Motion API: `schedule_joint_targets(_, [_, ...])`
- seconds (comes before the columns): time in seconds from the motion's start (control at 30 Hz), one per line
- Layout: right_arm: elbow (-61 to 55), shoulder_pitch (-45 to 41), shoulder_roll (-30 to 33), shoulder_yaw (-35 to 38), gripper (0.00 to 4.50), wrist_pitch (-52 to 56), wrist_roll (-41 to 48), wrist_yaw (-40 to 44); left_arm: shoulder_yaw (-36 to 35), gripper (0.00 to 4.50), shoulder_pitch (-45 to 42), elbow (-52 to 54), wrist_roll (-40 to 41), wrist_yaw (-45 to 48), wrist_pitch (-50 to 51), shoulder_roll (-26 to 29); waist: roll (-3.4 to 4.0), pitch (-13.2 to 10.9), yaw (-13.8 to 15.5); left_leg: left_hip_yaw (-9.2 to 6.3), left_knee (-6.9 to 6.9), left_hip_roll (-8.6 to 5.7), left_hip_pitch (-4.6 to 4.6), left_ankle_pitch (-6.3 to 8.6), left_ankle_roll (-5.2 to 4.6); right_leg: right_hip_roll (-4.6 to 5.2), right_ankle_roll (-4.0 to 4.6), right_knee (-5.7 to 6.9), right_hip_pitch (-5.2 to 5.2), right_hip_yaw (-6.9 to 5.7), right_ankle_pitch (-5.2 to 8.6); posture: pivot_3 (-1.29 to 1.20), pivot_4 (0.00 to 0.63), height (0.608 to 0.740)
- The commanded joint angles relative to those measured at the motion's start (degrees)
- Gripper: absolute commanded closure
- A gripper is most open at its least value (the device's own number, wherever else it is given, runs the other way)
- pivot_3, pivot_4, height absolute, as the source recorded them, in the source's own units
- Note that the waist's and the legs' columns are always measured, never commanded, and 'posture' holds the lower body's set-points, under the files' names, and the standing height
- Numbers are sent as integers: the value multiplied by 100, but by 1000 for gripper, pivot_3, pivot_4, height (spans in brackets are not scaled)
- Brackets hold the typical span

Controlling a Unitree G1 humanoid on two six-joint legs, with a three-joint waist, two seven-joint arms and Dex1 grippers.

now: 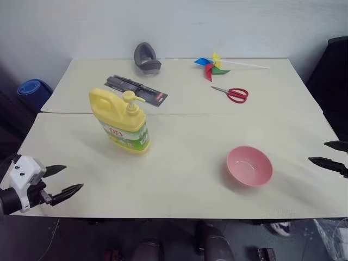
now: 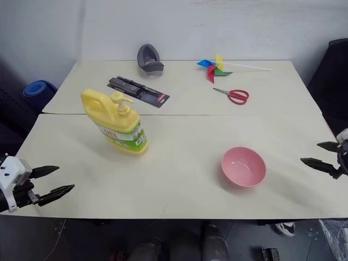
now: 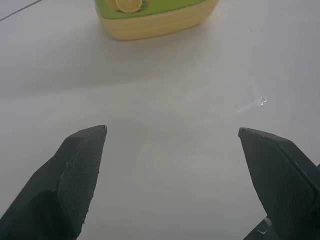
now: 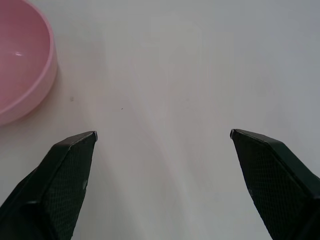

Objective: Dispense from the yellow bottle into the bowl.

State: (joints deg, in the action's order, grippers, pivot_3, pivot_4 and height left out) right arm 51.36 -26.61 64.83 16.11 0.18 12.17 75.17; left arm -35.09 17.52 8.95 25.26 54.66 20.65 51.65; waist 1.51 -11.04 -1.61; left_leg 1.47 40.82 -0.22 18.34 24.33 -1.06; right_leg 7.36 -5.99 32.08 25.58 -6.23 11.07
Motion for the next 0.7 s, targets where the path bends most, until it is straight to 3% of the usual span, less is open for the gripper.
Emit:
schedule_joint_targets(0.03, [-209, -1, 21, 65, 33, 31, 90, -15, -196, 0, 32, 110, 45, 39, -30, -7, 0, 0, 0, 1, 0, 0, 0, 0, 0, 0, 0, 0, 0, 1, 0, 0, 150, 740])
schedule_joint_targets(0.2, [-412, 48, -1, 74, 33, 146, 92, -132, -291, 0, -272, 161, 252, -241, 277, -118, 0, 0, 5, 2, 9, 0, -1, 0, 0, -1, -1, 8, 0, 6, -1, 0, 150, 740])
schedule_joint_targets(0.33, [-1292, 280, -125, 291, 33, 851, 445, -300, -426, 0, -556, 415, 1021, -131, 1038, -74, -1, 0, 5, 3, 14, 0, -2, 0, 0, -1, -2, 39, 0, 7, -1, 0, 150, 740])
schedule_joint_targets(0.57, [-4585, 1210, -470, 756, 33, 2807, 1592, -861, -30, 0, -1220, 1507, 2247, 201, 2100, 355, 1, -1, 37, -1, 24, 0, -3, -2, 9, 0, -5, 52, 0, 10, -3, 0, 150, 740])
schedule_joint_targets(0.7, [-6539, 1963, -709, 561, 33, 3515, 1864, -1397, 606, 0, -1893, 2034, 2707, 392, 2438, 796, -2, 0, 127, -6, 22, 4, -4, -4, 19, -10, -4, 56, -1, 9, -2, 0, 150, 740])
